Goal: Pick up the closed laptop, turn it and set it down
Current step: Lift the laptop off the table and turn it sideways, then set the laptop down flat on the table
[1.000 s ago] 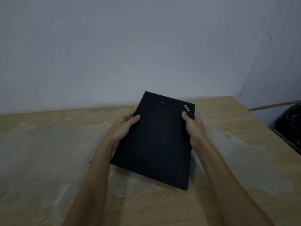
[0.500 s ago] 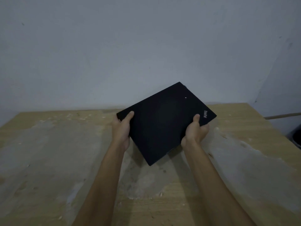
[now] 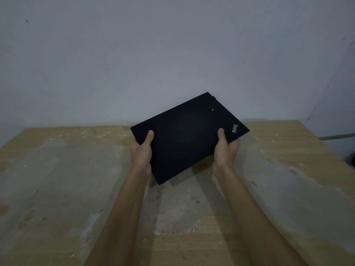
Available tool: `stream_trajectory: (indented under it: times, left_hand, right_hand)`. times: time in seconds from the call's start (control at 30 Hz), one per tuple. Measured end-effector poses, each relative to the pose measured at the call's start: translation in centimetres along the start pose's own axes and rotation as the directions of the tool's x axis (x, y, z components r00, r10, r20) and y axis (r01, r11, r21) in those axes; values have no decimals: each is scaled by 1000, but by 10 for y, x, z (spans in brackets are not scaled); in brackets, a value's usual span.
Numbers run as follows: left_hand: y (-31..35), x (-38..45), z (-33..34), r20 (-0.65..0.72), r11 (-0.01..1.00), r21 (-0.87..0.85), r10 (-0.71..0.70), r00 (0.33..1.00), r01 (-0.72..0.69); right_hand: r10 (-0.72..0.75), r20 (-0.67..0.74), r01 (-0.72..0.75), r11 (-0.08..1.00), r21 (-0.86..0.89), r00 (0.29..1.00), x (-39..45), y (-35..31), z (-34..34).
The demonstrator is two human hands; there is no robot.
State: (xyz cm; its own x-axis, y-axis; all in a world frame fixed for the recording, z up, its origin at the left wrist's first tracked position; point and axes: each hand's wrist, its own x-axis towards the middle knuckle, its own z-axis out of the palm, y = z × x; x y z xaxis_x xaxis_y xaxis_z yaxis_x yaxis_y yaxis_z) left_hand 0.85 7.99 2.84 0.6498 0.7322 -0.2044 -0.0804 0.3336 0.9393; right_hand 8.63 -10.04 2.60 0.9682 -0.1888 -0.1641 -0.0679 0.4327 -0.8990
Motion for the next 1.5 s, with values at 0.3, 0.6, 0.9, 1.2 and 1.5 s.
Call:
stream_trajectory:
  times: [0.3, 0.6, 0.9, 1.2, 1.5]
  left_hand:
    - [23, 16, -45, 75, 993, 98, -71, 995, 63]
    - [28, 26, -64, 257, 952, 284, -193, 947, 117]
    - [25, 27, -65, 408, 953, 303, -102, 907, -29]
    - [10, 30, -85, 349, 928, 350, -2, 937, -128]
    - [12, 57, -115, 152, 912, 353, 167, 974, -211]
  right_hand:
    - [220, 262, -185, 971, -150, 940, 24, -10, -31]
    - [397, 501, -168, 882, -441, 769, 25, -27, -48]
    - [164, 429, -58, 967, -250, 888, 34, -22, -46]
    - [166, 348, -88, 969, -229, 923, 31, -3, -21]
    - [172, 453, 56, 892, -448, 875, 18, 22, 17]
